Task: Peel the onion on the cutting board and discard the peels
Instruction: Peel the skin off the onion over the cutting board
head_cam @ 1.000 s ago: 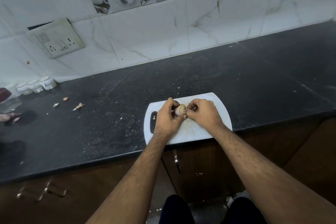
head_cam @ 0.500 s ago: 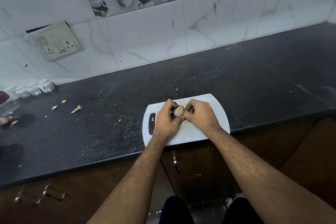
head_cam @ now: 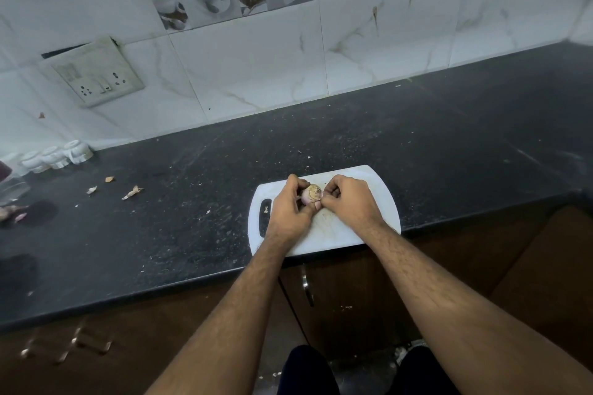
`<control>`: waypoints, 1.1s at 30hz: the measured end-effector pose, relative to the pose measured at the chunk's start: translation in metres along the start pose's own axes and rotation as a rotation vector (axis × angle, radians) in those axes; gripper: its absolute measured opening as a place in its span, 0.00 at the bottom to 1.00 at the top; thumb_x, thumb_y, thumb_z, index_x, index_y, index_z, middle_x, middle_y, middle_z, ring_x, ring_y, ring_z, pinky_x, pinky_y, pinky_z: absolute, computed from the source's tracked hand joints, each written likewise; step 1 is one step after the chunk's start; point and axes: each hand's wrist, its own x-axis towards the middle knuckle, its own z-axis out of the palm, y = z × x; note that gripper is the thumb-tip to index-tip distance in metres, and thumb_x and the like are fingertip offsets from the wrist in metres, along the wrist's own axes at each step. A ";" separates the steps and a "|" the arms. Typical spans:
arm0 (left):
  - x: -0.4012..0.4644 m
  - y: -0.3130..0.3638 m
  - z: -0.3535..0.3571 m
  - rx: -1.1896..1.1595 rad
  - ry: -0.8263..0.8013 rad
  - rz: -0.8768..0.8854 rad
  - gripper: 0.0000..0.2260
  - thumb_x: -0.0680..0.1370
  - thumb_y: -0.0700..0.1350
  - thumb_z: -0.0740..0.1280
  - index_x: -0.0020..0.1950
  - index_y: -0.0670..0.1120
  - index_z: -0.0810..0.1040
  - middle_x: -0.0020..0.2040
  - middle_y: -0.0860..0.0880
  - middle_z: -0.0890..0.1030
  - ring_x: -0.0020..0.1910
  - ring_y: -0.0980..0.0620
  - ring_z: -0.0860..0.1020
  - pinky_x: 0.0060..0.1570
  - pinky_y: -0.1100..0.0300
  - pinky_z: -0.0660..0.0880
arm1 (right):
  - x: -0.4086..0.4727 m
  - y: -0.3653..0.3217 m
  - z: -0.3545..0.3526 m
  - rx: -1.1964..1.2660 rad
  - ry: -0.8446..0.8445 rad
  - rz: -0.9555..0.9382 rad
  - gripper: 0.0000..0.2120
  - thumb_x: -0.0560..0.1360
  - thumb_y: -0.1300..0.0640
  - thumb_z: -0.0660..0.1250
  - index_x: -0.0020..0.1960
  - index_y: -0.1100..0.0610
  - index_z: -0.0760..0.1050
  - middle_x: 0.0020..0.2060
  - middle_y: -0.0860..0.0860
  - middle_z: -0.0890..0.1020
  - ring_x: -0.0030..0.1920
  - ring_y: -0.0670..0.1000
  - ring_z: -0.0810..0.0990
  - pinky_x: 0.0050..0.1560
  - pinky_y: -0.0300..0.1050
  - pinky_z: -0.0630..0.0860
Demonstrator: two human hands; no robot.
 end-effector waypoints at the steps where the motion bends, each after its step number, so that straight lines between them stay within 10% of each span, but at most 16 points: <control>1: -0.001 0.000 0.000 -0.004 0.007 -0.014 0.13 0.77 0.39 0.75 0.57 0.45 0.73 0.52 0.54 0.82 0.51 0.61 0.80 0.48 0.75 0.75 | 0.001 0.001 0.000 -0.005 0.012 -0.004 0.03 0.76 0.55 0.72 0.48 0.53 0.81 0.39 0.45 0.83 0.42 0.44 0.82 0.45 0.44 0.81; 9: -0.001 -0.003 0.000 -0.060 0.075 -0.054 0.13 0.79 0.43 0.74 0.59 0.45 0.73 0.50 0.55 0.83 0.46 0.68 0.81 0.47 0.73 0.76 | 0.002 0.001 0.000 0.033 -0.019 -0.081 0.14 0.81 0.42 0.64 0.52 0.50 0.81 0.41 0.43 0.84 0.43 0.43 0.81 0.43 0.40 0.76; 33: 0.001 -0.011 -0.007 -0.196 -0.096 -0.027 0.10 0.80 0.37 0.72 0.58 0.42 0.73 0.52 0.48 0.83 0.48 0.62 0.80 0.53 0.66 0.77 | -0.002 -0.008 0.001 -0.189 -0.086 -0.202 0.10 0.80 0.54 0.64 0.55 0.54 0.82 0.46 0.50 0.82 0.47 0.52 0.80 0.49 0.52 0.78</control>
